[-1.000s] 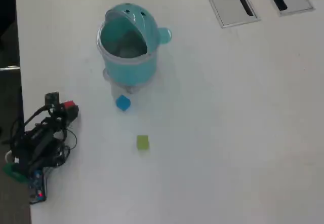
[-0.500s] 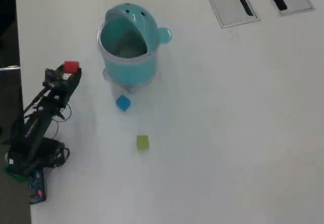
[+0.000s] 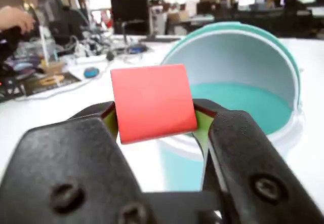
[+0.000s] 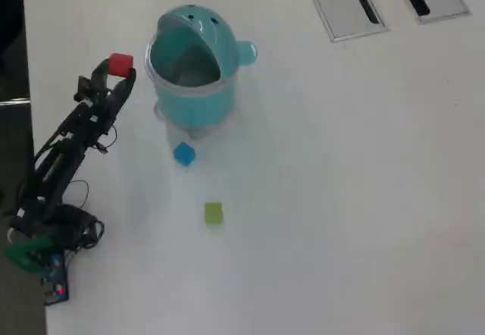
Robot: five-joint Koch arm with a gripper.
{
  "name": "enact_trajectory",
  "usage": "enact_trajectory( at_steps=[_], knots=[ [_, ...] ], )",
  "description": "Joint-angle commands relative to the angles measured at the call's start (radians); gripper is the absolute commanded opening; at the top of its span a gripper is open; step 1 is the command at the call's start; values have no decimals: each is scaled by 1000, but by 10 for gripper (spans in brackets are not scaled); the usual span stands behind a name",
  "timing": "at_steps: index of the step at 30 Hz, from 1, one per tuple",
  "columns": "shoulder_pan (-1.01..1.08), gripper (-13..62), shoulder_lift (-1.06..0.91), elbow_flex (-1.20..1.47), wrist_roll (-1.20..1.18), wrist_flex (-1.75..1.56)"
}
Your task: Grasp RGB lego blocks and put them in the bin one by one.
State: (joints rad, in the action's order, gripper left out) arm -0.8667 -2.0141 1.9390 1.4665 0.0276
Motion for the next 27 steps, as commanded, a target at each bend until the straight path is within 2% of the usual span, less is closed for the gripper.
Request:
enact_trajectory(
  at_steps=[1,5,7,9,13,19,20,23,24,25,27],
  knots=[
    [15,53,-5,-117,-11,-161],
    [51,53,137,-172,-29,-233],
    [103,54,321,-301,-52,-298],
    [126,54,387,-377,-57,-298],
    [166,54,485,-489,-71,-295],
    [186,61,535,-492,-71,-296],
    [187,98,538,-495,-63,-296],
    [189,99,546,-488,-60,-296],
    [189,128,548,-489,-49,-298],
    [187,208,568,-480,15,-291],
    [187,239,566,-469,38,-288]
  ],
)
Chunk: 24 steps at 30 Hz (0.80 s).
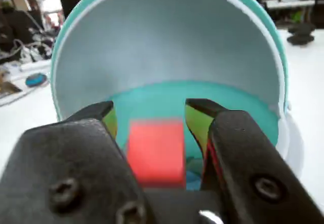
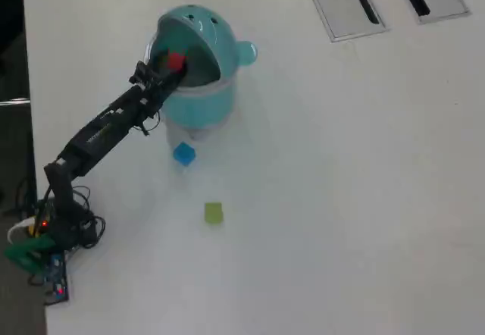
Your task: Grasp RGB lego blocks and put them in the bin one by one.
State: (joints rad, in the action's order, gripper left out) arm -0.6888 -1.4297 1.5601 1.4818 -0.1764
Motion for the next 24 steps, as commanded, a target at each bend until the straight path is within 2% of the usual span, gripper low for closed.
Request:
enact_trajectory(
  at_steps=[1,3,24],
  knots=[
    [8,240,-21,-91,23,-84],
    [8,272,-32,-80,57,-78],
    [52,333,-164,46,83,-66]
  ],
)
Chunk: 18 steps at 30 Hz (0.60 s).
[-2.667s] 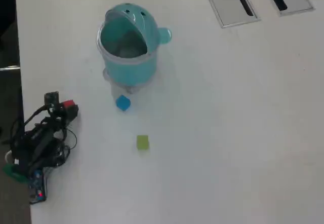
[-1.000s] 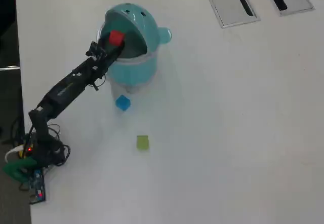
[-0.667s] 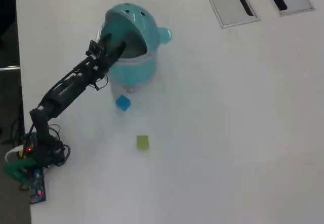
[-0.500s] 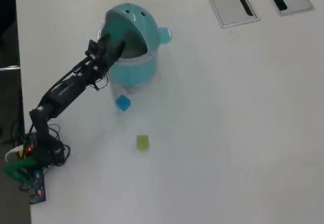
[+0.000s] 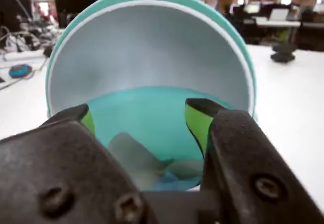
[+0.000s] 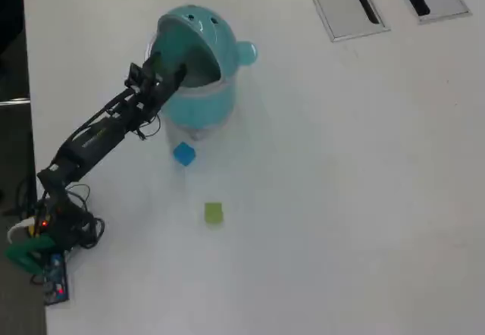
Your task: Grasp RGB lego blocks and put them in the bin one by one.
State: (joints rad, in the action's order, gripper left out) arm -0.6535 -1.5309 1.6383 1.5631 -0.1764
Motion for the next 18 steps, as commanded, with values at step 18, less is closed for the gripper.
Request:
enact_trajectory(
  at_steps=[18],
  knots=[
    [241,332,-302,308,-8,-83]
  ],
)
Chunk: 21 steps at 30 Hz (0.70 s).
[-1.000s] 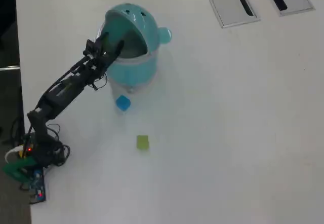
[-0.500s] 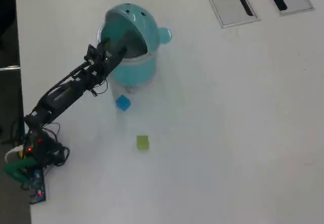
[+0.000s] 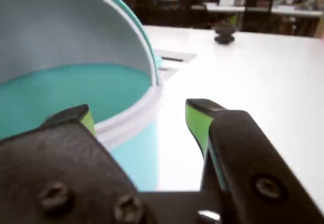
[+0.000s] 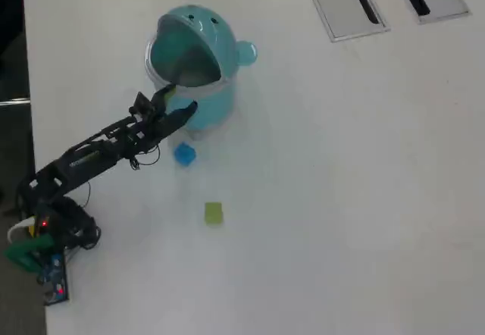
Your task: Grasp RGB lego blocks and put them in the bin one by one.
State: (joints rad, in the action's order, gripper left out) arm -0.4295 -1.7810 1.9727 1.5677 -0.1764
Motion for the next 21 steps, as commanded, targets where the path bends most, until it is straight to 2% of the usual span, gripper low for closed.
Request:
enact_trajectory(
  at_steps=[1,8,21],
  knots=[
    [32,331,-67,-2,-12,-83],
    [133,331,-146,144,-11,-58],
    [368,332,-244,278,49,222]
  ],
)
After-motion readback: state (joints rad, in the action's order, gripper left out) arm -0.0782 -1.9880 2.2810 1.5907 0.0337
